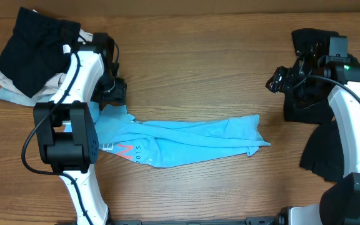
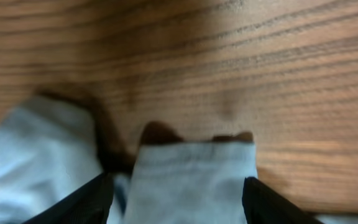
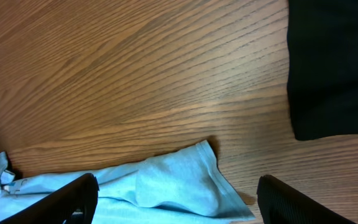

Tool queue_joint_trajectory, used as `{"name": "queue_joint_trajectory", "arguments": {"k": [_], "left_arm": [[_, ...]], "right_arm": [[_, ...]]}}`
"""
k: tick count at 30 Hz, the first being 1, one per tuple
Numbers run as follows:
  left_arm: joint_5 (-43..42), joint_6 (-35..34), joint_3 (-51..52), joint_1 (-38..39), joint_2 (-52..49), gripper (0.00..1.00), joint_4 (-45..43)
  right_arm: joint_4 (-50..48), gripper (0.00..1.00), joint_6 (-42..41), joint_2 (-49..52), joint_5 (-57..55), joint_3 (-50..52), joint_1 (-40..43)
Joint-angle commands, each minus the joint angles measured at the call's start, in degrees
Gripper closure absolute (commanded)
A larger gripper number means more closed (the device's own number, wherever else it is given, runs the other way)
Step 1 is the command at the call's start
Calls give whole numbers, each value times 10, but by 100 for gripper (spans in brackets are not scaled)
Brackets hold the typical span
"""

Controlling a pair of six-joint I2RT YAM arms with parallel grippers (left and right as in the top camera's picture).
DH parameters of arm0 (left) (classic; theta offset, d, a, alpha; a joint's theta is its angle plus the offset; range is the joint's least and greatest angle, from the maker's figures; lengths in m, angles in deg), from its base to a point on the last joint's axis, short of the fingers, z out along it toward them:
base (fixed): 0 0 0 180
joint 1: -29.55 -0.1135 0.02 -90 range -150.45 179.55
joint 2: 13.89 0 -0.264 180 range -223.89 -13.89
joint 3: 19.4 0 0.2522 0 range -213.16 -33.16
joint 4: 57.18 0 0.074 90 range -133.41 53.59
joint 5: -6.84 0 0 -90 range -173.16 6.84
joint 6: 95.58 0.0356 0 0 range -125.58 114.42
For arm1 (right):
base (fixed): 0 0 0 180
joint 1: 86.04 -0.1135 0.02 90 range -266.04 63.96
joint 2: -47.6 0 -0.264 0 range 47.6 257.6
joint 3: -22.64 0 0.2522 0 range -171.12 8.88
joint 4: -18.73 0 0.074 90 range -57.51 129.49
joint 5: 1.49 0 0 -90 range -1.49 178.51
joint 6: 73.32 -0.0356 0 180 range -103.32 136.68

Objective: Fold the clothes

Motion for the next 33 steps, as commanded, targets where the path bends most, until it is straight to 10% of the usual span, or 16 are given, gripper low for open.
{"name": "queue_joint_trajectory", "arguments": {"k": [1, 9, 18, 26, 31, 33], "left_arm": [[-9, 13, 39, -1, -5, 32, -37], [-17, 12, 98, 1, -5, 39, -137], [-16, 8, 116, 1, -5, 96, -173], [-14, -21, 22, -17, -2, 95, -68], [-14, -22, -88, -59, -2, 53, 90], [-14, -17, -85, -68, -2, 53, 105]], "right_arm": [[-2, 14, 3, -13, -7, -14, 0], [-2, 14, 3, -13, -6, -14, 0], [-3, 14, 3, -13, -6, -14, 0], [-3, 14, 3, -13, -6, -14, 0], [-7, 14, 3, -13, -6, -14, 0], [-8, 14, 3, -13, -6, -14, 0]]}}
